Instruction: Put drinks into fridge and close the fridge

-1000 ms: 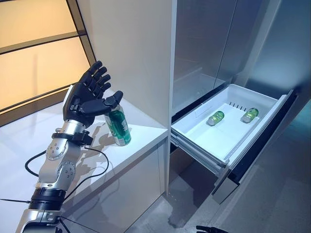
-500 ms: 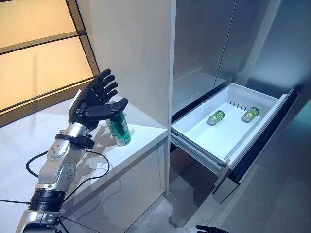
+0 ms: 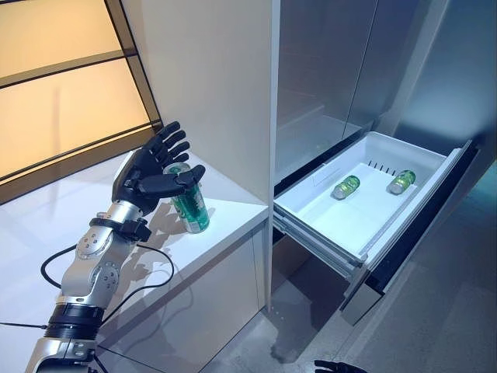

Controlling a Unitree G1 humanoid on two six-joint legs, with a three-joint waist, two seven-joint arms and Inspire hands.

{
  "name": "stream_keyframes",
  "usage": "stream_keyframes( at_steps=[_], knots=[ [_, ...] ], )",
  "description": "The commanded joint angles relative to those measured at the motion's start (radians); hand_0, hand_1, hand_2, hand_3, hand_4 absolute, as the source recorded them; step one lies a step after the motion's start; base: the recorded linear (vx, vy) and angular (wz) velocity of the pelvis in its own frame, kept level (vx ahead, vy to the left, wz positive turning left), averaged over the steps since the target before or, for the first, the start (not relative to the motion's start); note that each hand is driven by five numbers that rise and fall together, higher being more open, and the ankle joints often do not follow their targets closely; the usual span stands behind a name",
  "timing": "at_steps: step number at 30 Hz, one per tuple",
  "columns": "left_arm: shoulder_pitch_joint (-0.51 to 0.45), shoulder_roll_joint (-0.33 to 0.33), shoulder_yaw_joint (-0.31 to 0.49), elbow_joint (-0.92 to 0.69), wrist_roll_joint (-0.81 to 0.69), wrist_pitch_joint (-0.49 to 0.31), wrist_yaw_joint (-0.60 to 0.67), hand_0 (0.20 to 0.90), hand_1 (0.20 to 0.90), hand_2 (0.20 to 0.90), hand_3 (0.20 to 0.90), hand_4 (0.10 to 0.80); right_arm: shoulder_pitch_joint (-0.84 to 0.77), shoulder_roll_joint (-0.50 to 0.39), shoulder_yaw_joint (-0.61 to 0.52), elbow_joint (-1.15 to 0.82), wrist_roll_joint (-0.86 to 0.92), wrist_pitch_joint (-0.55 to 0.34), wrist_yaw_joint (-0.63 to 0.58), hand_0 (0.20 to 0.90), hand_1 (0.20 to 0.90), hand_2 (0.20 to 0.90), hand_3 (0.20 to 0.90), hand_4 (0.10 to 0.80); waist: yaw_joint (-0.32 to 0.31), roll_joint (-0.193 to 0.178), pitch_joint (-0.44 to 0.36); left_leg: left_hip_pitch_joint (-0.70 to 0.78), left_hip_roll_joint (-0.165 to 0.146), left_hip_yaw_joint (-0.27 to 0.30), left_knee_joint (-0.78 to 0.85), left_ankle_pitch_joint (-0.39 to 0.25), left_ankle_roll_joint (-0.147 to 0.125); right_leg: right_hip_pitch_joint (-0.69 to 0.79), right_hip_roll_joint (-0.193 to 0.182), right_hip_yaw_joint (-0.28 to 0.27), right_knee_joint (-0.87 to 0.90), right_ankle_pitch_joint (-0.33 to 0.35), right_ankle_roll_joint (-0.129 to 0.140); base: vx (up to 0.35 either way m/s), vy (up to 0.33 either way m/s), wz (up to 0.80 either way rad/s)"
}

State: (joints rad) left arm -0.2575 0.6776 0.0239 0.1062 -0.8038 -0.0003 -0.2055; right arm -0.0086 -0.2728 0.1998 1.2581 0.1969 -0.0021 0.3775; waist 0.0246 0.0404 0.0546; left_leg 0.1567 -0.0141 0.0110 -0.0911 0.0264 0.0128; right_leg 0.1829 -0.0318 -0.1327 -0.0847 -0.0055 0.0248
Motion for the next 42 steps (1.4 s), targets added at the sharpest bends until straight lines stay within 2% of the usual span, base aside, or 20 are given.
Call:
stream_keyframes(
  at_steps=[1,12,42],
  knots=[
    [-0.091,0.067,0.11,-0.028,0.002,-0.058,-0.043,0.9,0.9,0.9,0.9,0.8,-0.025,-0.033,0.022,0.042,-0.029,0.009,0.028,0.9,0.9,0.9,0.9,0.8,0.006,0.011,-0.005,0.023,-0.025,0.02,0.021,-0.094,0.006,-0.037,0.023,0.048,0.085,-0.087,0.032,0.0,0.0,0.0],
    [-0.094,0.073,0.087,-0.013,0.006,-0.028,-0.073,0.9,0.9,0.9,0.9,0.8,-0.029,-0.038,0.02,0.045,-0.027,0.009,0.03,0.9,0.9,0.9,0.9,0.8,0.003,0.015,-0.001,0.025,-0.025,0.025,0.021,-0.095,0.006,-0.034,0.023,0.048,0.083,-0.086,0.033,0.0,0.0,0.0],
    [-0.096,0.05,0.083,0.037,0.011,-0.035,-0.047,0.9,0.9,0.9,0.9,0.8,-0.025,-0.034,0.019,0.039,-0.019,0.014,0.026,0.9,0.9,0.9,0.9,0.8,-0.006,0.013,0.004,0.028,-0.024,0.032,0.022,-0.093,0.005,-0.033,0.027,0.053,0.083,-0.086,0.031,0.0,0.0,0.0]
  ],
)
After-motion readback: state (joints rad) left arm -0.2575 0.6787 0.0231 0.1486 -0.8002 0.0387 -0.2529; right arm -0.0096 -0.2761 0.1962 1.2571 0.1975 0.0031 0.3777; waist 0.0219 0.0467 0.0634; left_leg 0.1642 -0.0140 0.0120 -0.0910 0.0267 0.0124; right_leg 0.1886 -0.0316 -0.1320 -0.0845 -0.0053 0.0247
